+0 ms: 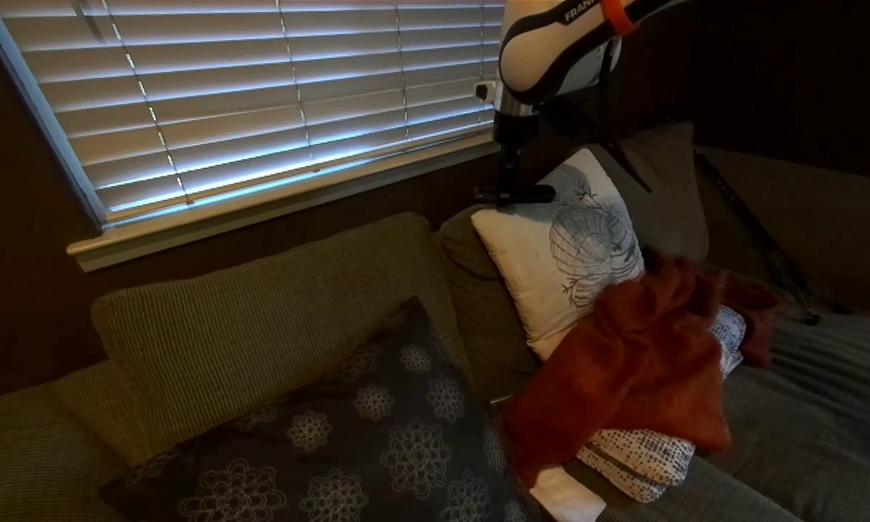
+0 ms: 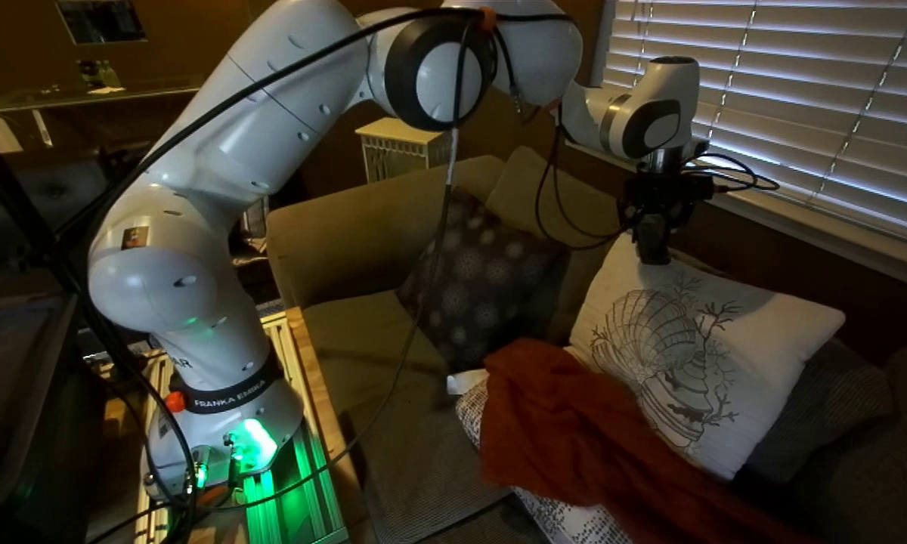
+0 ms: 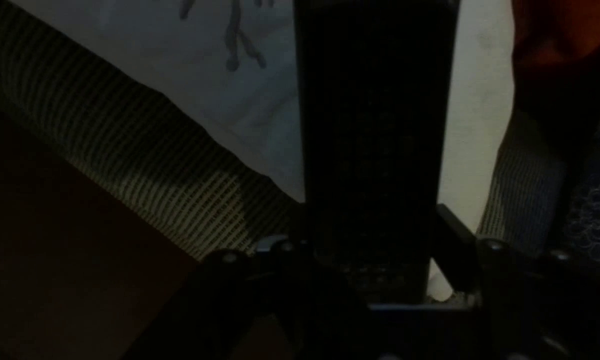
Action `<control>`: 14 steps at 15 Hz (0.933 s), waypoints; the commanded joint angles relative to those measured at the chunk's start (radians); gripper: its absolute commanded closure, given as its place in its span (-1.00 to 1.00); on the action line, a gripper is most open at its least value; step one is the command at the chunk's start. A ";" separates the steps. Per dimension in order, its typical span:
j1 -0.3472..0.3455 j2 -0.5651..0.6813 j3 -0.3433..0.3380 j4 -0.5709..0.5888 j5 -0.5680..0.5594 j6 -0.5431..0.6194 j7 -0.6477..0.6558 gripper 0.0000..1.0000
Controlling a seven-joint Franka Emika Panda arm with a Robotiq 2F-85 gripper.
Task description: Remove the remote from the white pillow, put it on the brown fleece and then cover the remote with the brown fleece
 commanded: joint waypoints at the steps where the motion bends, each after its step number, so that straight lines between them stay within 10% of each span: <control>1: 0.007 -0.143 -0.004 -0.219 -0.030 0.073 0.090 0.28; 14: -0.001 -0.425 -0.017 -0.701 -0.035 0.339 0.381 0.28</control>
